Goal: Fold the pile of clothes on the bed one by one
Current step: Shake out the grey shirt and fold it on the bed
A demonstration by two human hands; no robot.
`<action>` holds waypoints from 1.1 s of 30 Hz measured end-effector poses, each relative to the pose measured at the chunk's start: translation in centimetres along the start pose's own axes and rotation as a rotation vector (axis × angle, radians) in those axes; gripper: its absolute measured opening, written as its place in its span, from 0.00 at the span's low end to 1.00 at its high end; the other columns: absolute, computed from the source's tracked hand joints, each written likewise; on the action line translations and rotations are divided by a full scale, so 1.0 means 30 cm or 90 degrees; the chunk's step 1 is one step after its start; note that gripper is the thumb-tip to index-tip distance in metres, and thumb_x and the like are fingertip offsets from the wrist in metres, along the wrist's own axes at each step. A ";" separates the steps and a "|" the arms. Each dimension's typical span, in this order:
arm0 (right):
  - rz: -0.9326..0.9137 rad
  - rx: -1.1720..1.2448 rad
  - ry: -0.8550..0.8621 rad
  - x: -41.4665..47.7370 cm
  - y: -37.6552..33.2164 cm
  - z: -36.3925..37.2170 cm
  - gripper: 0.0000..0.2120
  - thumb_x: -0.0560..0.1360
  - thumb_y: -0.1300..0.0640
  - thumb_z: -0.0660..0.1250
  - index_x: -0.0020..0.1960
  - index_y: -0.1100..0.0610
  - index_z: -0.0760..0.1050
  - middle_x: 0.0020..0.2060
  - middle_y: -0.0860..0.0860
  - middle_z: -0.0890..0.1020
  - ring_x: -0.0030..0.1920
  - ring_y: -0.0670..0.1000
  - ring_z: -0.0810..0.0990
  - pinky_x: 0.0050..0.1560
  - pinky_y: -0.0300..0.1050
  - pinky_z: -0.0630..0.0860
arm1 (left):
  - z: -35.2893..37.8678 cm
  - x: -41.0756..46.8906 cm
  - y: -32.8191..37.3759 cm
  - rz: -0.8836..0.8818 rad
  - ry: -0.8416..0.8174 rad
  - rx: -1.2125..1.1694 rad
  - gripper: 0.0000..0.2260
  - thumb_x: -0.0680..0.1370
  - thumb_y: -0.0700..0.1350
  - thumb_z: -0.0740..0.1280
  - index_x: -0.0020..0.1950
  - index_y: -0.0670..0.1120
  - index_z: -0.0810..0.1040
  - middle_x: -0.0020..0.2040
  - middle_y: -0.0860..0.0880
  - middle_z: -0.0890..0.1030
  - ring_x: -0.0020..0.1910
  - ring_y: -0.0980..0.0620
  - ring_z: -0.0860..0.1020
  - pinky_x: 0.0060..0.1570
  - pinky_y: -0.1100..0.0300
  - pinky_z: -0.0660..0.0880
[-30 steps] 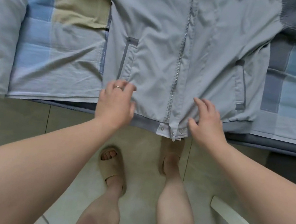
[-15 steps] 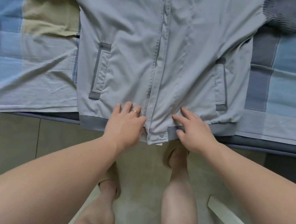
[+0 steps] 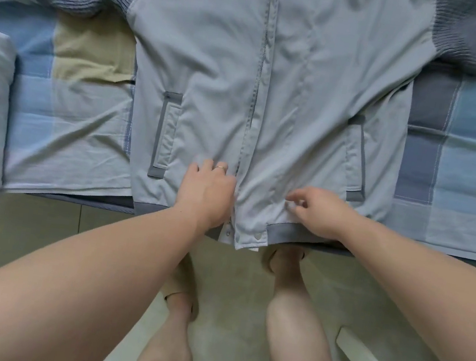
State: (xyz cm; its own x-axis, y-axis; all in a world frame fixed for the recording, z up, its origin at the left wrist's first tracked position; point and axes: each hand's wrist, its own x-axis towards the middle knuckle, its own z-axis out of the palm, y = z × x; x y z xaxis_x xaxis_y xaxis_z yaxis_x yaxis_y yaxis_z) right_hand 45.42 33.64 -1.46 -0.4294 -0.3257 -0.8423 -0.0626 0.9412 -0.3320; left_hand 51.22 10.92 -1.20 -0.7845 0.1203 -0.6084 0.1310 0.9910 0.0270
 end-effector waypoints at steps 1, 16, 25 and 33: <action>0.002 0.014 0.026 0.010 -0.008 -0.039 0.18 0.82 0.56 0.60 0.70 0.53 0.75 0.69 0.52 0.77 0.69 0.54 0.74 0.69 0.47 0.69 | -0.029 0.024 0.001 0.010 0.049 -0.004 0.09 0.76 0.48 0.67 0.54 0.47 0.76 0.57 0.45 0.76 0.55 0.41 0.73 0.49 0.50 0.66; 0.091 -0.164 0.173 0.472 0.039 -0.608 0.36 0.79 0.42 0.61 0.81 0.40 0.45 0.82 0.45 0.43 0.81 0.48 0.46 0.77 0.63 0.48 | -0.204 0.630 -0.205 -0.083 0.144 -0.126 0.27 0.82 0.54 0.57 0.81 0.59 0.54 0.83 0.52 0.50 0.81 0.45 0.51 0.76 0.38 0.48; 0.060 -0.214 0.361 0.446 0.040 -0.817 0.32 0.79 0.45 0.61 0.80 0.39 0.53 0.81 0.47 0.52 0.79 0.56 0.53 0.74 0.58 0.54 | -0.453 0.800 -0.200 0.085 0.230 -0.137 0.30 0.78 0.50 0.63 0.80 0.55 0.61 0.83 0.48 0.52 0.81 0.42 0.52 0.77 0.42 0.50; 0.408 -0.132 0.273 0.346 0.677 -1.016 0.33 0.80 0.33 0.52 0.81 0.40 0.46 0.82 0.47 0.44 0.81 0.58 0.43 0.76 0.67 0.47 | -0.437 0.903 0.145 0.014 0.159 -0.113 0.28 0.79 0.58 0.61 0.78 0.54 0.61 0.82 0.46 0.55 0.80 0.37 0.50 0.74 0.35 0.40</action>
State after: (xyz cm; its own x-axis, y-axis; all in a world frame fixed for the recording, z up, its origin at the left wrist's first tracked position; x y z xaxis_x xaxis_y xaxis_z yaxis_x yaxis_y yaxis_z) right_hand 12.24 52.12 -4.02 -0.7450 0.3074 -0.5920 0.1652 0.9449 0.2828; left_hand 22.58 19.27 -7.16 -0.9100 0.1313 -0.3932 0.0595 0.9801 0.1896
